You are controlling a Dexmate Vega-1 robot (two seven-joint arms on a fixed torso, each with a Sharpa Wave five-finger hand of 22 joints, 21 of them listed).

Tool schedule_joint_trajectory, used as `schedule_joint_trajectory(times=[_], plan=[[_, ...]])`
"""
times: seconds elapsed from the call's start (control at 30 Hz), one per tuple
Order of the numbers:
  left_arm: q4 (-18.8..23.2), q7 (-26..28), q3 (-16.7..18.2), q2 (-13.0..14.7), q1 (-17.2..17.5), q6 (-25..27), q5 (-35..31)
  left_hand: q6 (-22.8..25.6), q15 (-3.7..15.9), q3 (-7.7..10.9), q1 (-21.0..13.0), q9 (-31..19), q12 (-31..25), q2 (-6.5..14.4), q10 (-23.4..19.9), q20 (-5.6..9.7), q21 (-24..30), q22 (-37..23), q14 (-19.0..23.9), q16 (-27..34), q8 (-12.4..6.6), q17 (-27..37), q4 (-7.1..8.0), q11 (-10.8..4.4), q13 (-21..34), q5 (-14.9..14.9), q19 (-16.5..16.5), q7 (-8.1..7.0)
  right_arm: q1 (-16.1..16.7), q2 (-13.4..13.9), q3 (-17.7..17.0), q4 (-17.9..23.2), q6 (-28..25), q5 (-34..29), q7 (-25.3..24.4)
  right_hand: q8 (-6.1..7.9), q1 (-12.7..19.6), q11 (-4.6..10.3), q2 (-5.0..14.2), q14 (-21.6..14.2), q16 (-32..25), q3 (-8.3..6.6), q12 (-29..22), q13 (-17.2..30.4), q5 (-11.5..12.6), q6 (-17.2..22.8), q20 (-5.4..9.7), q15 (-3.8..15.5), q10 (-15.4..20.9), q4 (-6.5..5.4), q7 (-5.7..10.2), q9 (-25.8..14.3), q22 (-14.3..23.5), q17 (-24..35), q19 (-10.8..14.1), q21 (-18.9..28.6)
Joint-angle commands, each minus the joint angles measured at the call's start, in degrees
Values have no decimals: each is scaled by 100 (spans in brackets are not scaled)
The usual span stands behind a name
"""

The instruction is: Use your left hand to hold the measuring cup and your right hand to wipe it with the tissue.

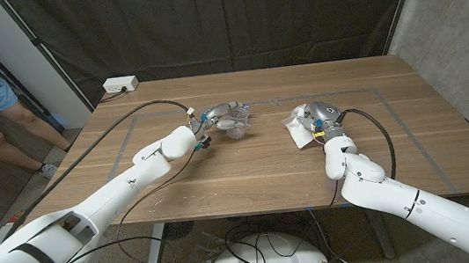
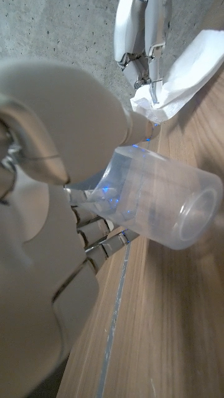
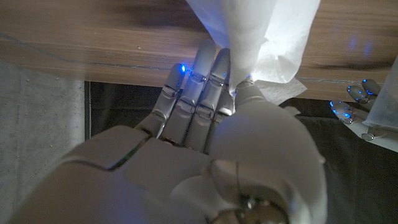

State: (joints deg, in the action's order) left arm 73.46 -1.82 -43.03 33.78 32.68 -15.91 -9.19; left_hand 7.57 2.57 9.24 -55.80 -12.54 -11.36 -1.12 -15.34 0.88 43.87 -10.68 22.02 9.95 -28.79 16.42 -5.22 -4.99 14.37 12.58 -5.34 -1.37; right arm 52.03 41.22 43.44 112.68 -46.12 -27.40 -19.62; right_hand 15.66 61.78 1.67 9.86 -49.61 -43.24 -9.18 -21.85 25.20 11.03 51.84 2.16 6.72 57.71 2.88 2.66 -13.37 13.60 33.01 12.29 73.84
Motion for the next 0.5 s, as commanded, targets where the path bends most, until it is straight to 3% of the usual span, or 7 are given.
schedule_joint_trajectory(times=[0.03, 0.17, 0.27, 0.37, 0.4, 0.5], plan=[[22, -213, 14, 89, 4, -79, 94, -396, 414, -94, 165, 54, 21, -26, 374, -71, -125, 0, -418, -2, 234, -130, 40, 122, -38, 68, 232, 67, -323, 197, 293, 155, -351, -18, 732, -237, -210, -71, -84, 193, 280, 46, 230, -94, -13, -443, 55, 590, -374, -112, -22, 47, -144, -230, -139, 49], [31, -304, 33, 111, 9, -112, 166, -926, 248, -151, 284, 101, 24, 8, 791, -168, -296, 1, -899, 1, 567, -241, 104, 180, -77, 107, 546, 105, -380, 236, 385, 192, -414, -86, 815, -384, -374, -55, -132, 398, 503, 100, 359, -125, -3, -749, -12, 541, -632, -175, -47, 80, -227, -393, -221, 44], [57, -350, 44, 130, 15, -120, 188, -1354, 50, -189, 379, 116, 20, 69, 1131, -324, -458, -7, -1351, -1, 842, -305, 164, 284, -100, 112, 871, 94, -397, 260, 423, 232, -464, -122, 854, -487, -483, -86, -176, 596, 791, 118, 537, -214, 23, -1062, -45, 465, -924, -204, -25, 111, -283, -627, -282, 36], [89, -381, 63, 148, 30, -131, 219, -1616, -44, -221, 450, 115, 32, 97, 1390, -422, -575, -12, -1631, 5, 1009, -334, 204, 334, -112, 105, 1115, 98, -433, 283, 480, 275, -549, -168, 937, -563, -596, -152, -242, 799, 1025, 157, 691, -279, 41, -1431, -102, 397, -1201, -233, -56, 137, -310, -797, -373, 8], [108, -385, 70, 157, 37, -131, 223, -1628, -73, -230, 471, 114, 31, 105, 1449, -466, -610, -13, -1699, 5, 1029, -339, 215, 344, -114, 103, 1195, 110, -452, 310, 505, 292, -550, -182, 981, -576, -651, -73, -270, 870, 1130, 176, 765, -317, 53, -1620, -128, 347, -1339, -246, -36, 150, -318, -883, -406, -5], [156, -394, 94, 177, 55, -138, 239, -1821, -193, -274, 557, 106, 28, 130, 1733, -522, -743, -29, -2088, -6, 1179, -368, 261, 392, -124, 93, 1481, 86, -498, 350, 564, 329, -594, -215, 1099, -606, -770, -162, -339, 1213, 1414, 223, 941, -396, 77, -2110, -174, 207, -1710, -270, -24, 175, -327, -1048, -488, -44]])
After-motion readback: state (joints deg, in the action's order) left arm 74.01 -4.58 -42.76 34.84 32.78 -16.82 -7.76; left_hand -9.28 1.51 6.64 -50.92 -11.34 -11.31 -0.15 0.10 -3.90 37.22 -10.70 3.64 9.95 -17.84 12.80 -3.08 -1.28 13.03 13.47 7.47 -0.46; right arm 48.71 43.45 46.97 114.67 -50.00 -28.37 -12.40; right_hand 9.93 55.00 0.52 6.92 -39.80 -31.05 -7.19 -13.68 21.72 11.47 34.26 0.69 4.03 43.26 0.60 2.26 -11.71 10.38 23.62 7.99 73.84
